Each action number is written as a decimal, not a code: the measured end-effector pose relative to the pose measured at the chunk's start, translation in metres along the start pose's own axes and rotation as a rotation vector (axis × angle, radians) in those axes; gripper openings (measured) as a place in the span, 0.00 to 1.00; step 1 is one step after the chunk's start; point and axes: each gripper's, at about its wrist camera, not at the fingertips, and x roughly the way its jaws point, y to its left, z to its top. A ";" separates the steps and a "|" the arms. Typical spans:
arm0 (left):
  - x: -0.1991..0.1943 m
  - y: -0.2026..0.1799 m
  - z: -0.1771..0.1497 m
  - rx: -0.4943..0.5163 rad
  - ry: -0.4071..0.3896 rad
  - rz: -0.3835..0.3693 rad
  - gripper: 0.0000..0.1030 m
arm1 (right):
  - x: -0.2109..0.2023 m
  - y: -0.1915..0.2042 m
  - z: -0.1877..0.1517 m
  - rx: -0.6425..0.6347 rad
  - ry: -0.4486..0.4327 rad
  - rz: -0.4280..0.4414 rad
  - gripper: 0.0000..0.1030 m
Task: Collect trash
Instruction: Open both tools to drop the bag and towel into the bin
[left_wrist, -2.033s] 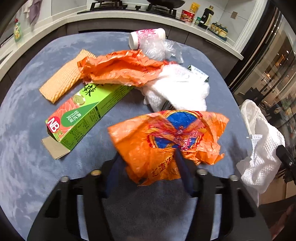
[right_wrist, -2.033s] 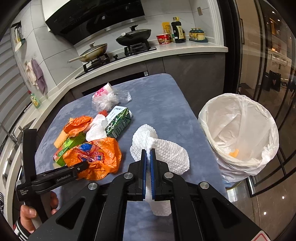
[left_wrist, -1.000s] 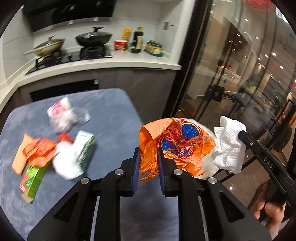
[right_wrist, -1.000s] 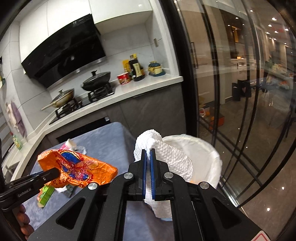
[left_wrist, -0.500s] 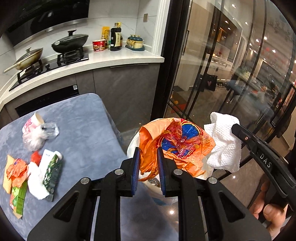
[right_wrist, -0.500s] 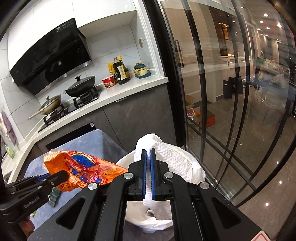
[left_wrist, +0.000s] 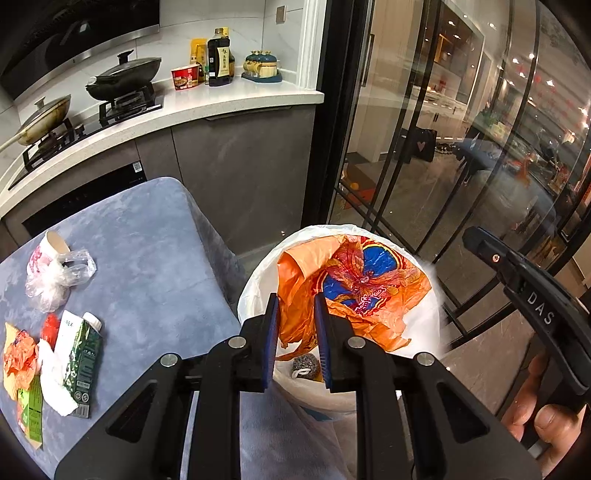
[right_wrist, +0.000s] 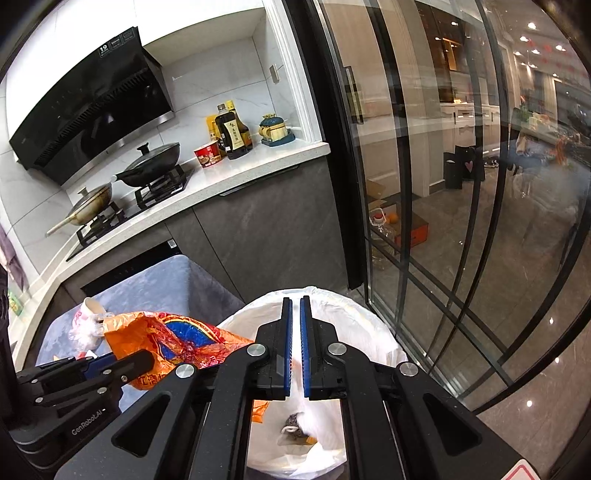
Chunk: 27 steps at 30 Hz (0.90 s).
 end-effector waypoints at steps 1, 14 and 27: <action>0.002 0.000 0.001 0.001 0.003 0.002 0.19 | 0.002 0.000 0.001 -0.002 0.003 0.000 0.04; 0.009 -0.004 0.003 0.003 0.006 0.018 0.32 | -0.001 0.003 0.005 -0.007 -0.019 0.001 0.24; -0.006 0.014 0.004 -0.037 -0.024 0.037 0.43 | -0.009 0.015 0.006 -0.025 -0.039 0.013 0.33</action>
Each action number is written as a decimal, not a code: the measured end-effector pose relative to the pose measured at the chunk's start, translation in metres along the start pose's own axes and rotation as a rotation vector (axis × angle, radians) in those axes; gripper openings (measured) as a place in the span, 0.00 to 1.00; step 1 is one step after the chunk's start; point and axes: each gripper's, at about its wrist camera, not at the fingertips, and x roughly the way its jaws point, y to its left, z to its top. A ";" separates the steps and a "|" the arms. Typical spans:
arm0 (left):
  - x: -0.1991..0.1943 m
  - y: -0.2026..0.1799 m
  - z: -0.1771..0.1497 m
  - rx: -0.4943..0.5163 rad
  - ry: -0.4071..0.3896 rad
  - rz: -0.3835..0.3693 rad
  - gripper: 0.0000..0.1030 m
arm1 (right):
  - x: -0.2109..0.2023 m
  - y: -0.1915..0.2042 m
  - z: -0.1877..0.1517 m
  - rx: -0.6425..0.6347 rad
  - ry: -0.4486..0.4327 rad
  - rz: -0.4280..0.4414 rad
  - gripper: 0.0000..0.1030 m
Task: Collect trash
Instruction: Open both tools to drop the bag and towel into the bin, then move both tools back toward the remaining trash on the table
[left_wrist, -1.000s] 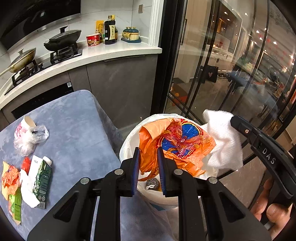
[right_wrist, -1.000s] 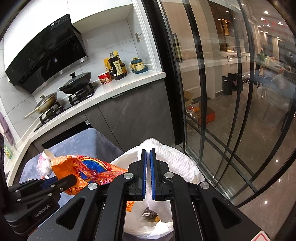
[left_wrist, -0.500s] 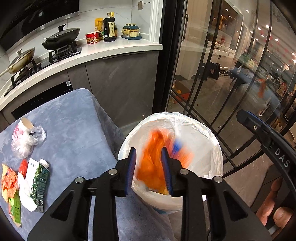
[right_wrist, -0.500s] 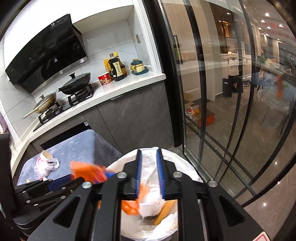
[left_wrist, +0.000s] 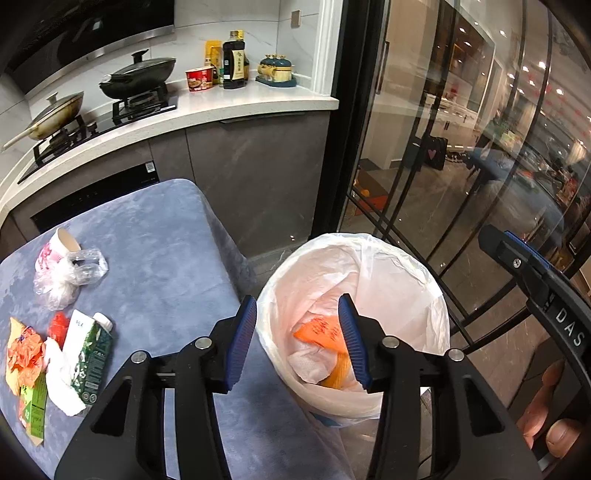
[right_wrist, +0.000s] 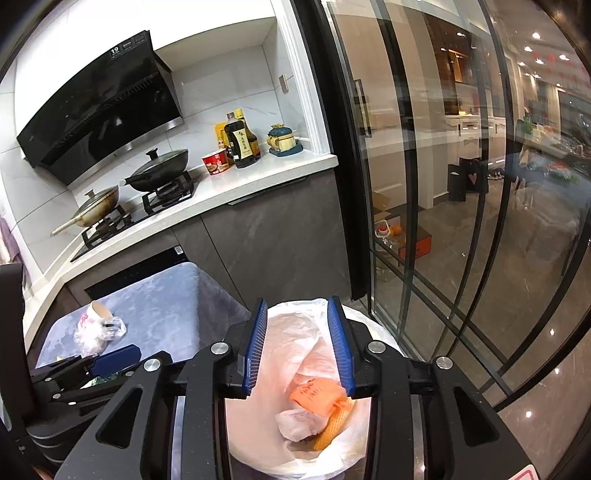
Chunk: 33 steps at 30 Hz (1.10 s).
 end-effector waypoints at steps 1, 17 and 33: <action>-0.002 0.002 0.000 -0.004 -0.004 0.002 0.43 | -0.001 0.002 0.000 -0.003 -0.001 0.002 0.35; -0.040 0.072 -0.016 -0.100 -0.058 0.081 0.53 | -0.008 0.057 -0.012 -0.065 0.005 0.058 0.53; -0.091 0.181 -0.067 -0.247 -0.062 0.236 0.73 | -0.008 0.166 -0.054 -0.173 0.095 0.222 0.55</action>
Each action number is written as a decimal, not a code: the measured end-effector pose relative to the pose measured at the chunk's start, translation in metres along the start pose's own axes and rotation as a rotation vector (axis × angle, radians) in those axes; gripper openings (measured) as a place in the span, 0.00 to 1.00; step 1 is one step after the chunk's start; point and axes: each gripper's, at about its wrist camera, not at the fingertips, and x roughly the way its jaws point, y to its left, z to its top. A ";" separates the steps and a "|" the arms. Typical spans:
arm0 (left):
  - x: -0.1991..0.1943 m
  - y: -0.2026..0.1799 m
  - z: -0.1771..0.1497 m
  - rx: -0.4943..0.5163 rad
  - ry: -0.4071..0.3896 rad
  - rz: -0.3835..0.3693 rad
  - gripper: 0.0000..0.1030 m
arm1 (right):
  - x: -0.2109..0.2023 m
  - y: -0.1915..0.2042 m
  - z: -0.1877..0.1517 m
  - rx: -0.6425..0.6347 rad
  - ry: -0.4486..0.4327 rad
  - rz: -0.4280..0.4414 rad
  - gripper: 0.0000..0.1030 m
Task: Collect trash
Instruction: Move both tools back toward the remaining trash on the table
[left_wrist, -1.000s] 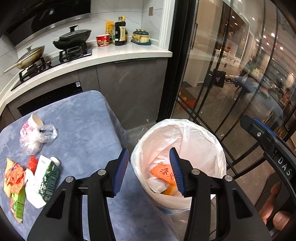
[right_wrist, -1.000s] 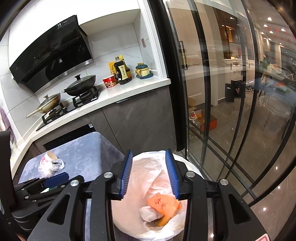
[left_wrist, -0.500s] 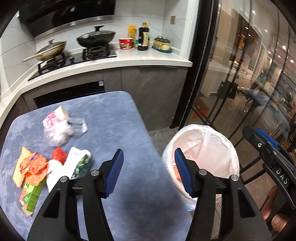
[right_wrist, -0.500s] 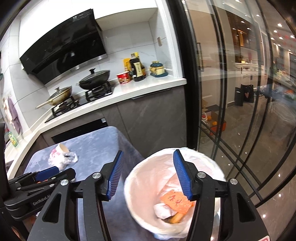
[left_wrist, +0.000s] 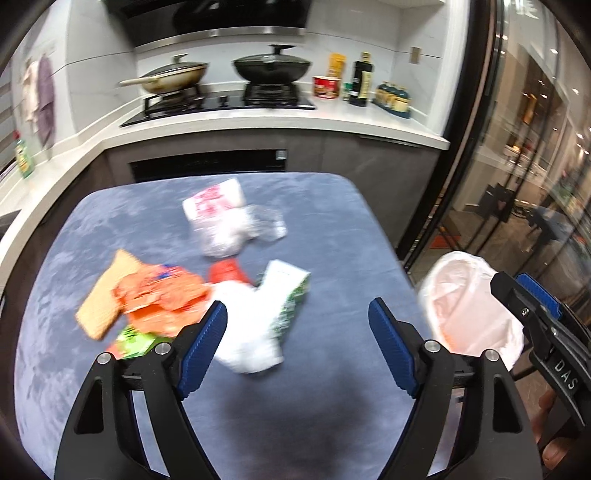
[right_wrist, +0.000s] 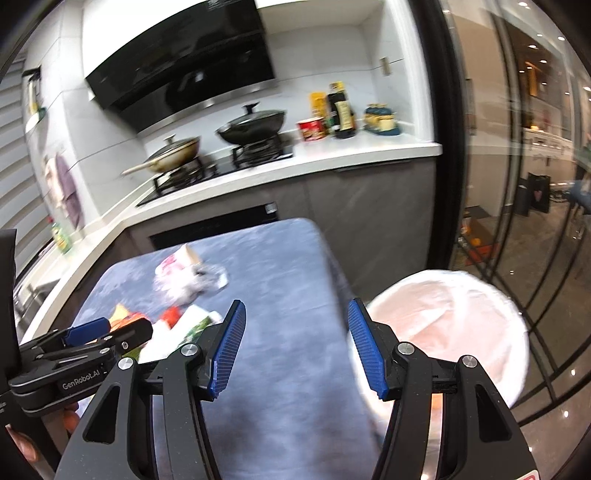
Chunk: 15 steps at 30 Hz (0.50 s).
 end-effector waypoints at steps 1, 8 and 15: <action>-0.001 0.011 -0.003 -0.011 0.004 0.013 0.73 | 0.005 0.011 -0.003 -0.011 0.014 0.017 0.55; -0.004 0.069 -0.019 -0.085 0.033 0.079 0.79 | 0.031 0.066 -0.021 -0.061 0.083 0.092 0.55; -0.001 0.114 -0.031 -0.126 0.059 0.141 0.79 | 0.055 0.111 -0.039 -0.105 0.140 0.141 0.55</action>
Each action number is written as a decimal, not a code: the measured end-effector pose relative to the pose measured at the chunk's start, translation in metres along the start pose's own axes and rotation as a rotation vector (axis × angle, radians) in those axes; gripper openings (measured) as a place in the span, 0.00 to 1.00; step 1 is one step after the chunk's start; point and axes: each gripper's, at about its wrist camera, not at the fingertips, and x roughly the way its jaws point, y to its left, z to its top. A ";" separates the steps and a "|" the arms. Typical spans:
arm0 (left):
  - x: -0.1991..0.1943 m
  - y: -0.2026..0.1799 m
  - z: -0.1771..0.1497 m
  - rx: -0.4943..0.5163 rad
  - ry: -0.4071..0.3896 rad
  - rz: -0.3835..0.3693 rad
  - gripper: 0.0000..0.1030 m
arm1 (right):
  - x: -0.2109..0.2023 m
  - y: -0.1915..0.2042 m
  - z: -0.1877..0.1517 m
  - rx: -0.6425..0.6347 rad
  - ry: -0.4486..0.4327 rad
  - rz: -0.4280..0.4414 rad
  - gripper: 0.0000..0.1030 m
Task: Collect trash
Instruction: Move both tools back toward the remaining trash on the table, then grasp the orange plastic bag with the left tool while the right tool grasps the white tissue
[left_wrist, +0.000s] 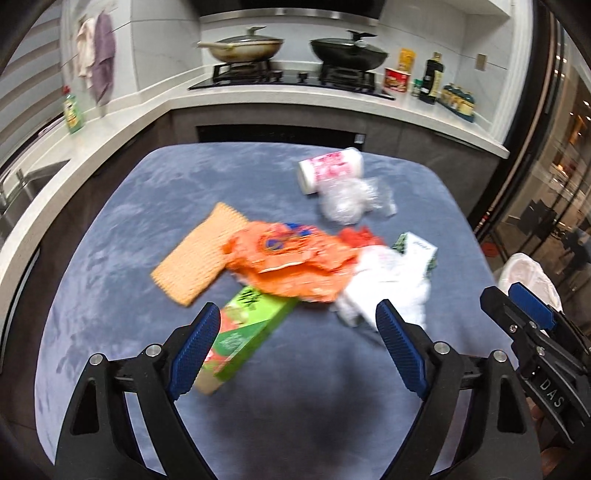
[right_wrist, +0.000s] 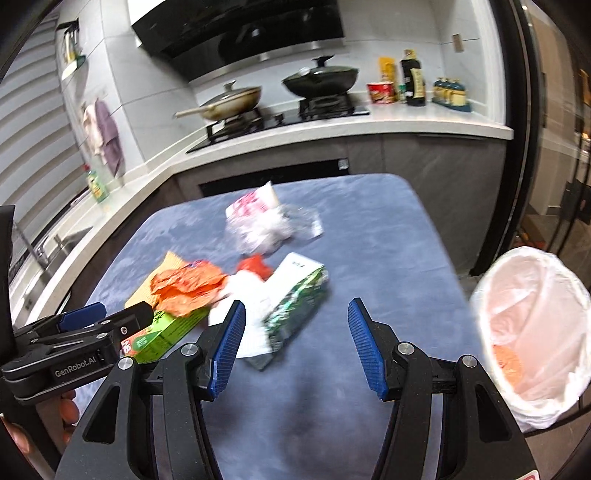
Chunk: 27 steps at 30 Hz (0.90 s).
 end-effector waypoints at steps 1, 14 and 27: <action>0.002 0.005 -0.001 -0.005 0.005 0.005 0.79 | 0.005 0.005 -0.001 -0.006 0.008 0.004 0.55; 0.027 0.037 -0.001 -0.046 0.051 0.020 0.81 | 0.063 0.041 -0.008 -0.063 0.100 0.012 0.51; 0.046 0.038 0.006 -0.072 0.069 -0.005 0.87 | 0.066 0.044 -0.007 -0.123 0.101 -0.031 0.03</action>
